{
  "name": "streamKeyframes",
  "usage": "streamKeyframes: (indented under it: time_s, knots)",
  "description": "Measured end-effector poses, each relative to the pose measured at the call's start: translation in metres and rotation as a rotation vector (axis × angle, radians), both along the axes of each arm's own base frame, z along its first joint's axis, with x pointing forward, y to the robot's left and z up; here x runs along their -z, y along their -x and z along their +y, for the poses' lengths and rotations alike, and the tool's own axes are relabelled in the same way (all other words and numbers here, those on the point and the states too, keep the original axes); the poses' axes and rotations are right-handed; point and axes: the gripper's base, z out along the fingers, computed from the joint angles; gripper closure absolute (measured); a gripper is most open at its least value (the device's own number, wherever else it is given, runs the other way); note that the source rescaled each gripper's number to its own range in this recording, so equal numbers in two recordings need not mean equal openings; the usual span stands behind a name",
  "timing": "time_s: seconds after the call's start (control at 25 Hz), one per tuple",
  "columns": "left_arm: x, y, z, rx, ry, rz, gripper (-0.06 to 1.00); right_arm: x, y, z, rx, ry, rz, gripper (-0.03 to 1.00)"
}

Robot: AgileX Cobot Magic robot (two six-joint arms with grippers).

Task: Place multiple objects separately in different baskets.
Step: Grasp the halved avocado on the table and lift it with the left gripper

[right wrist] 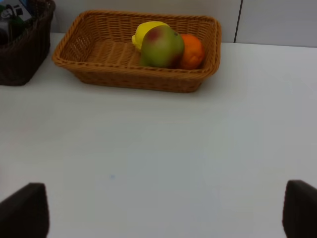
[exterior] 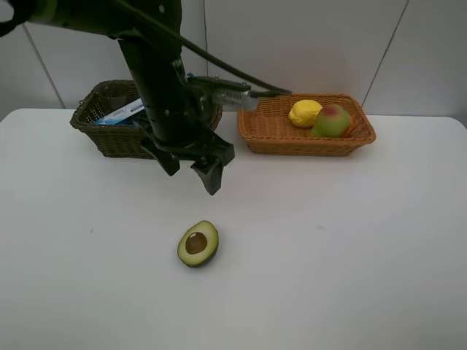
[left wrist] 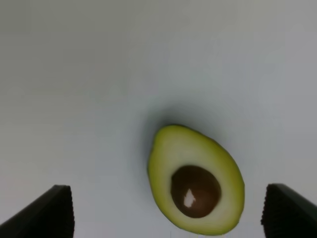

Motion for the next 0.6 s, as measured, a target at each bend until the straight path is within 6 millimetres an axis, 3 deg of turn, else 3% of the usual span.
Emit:
streamKeyframes:
  time_s: [0.32, 0.6]
  knots:
    - [0.030, 0.037, -0.019, -0.071, -0.027, 0.023, -0.05, 0.000, 0.000, 0.000, 0.000, 0.000, 0.000, -0.03]
    - [0.052, 0.053, -0.015, -0.182, -0.051, 0.041, -0.05, 0.000, 0.000, 0.000, 0.000, 0.000, 0.000, -0.03]
